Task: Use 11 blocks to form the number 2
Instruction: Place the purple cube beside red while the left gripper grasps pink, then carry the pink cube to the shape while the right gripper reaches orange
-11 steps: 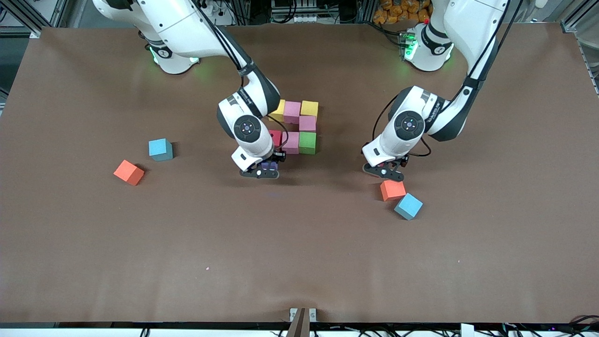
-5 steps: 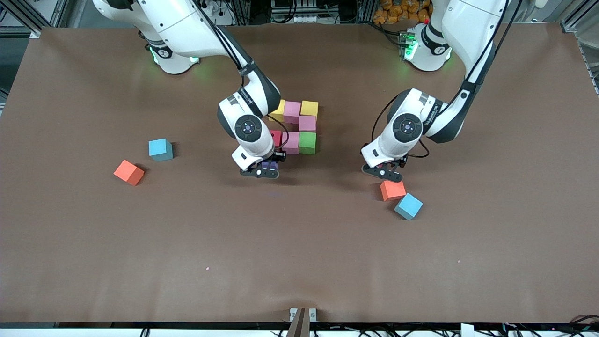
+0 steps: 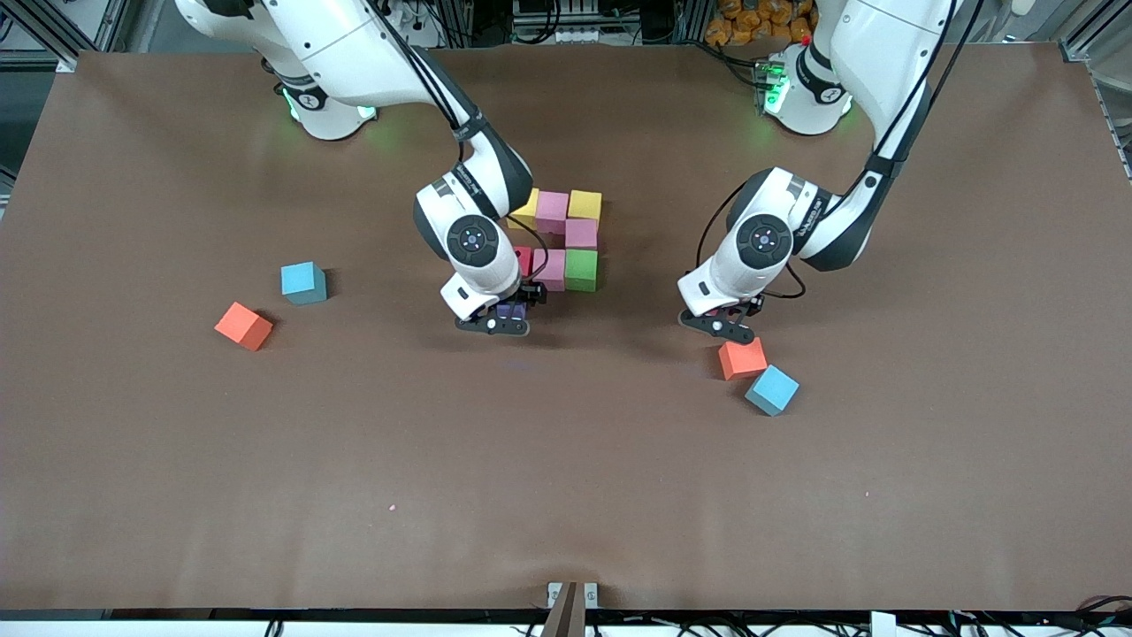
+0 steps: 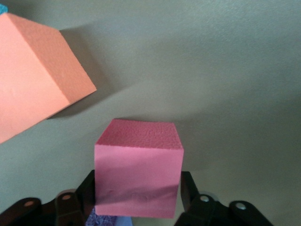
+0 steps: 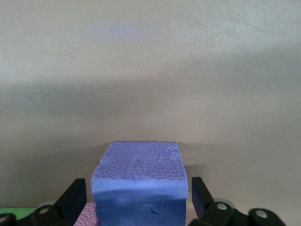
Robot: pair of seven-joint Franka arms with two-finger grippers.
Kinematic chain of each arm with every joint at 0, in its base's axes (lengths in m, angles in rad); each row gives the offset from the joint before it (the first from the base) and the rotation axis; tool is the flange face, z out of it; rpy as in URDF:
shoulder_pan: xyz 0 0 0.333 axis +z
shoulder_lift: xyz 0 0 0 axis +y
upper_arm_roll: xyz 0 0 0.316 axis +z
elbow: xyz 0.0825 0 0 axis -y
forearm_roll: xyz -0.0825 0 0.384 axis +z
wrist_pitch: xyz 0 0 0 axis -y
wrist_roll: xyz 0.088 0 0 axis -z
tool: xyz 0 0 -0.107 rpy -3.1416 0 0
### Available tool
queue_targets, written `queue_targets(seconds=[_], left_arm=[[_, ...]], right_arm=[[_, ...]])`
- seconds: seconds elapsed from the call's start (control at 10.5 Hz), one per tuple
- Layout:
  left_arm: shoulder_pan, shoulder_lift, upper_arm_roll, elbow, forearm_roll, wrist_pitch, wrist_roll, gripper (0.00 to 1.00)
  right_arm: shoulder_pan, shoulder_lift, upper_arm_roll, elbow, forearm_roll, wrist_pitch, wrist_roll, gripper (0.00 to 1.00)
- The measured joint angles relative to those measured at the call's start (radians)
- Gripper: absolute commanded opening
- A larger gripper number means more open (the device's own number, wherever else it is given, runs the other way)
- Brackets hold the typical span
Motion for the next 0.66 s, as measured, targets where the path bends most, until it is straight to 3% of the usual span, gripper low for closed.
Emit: queue_targets(seconds=[0.38, 0.66], left_arm=[[-0.03, 0.003, -0.002, 0.037, 0.0, 0.003, -0.034, 0.46], [-0.074, 0.008, -0.003, 0.109, 0.0, 0.003, -0.114, 0.42]], right_arm=[[-0.07, -0.089, -0.017, 0.04, -0.003, -0.086, -0.042, 1.0], [-0.235, -0.136, -0.022, 0.035, -0.004, -0.19, -0.265, 1.0]])
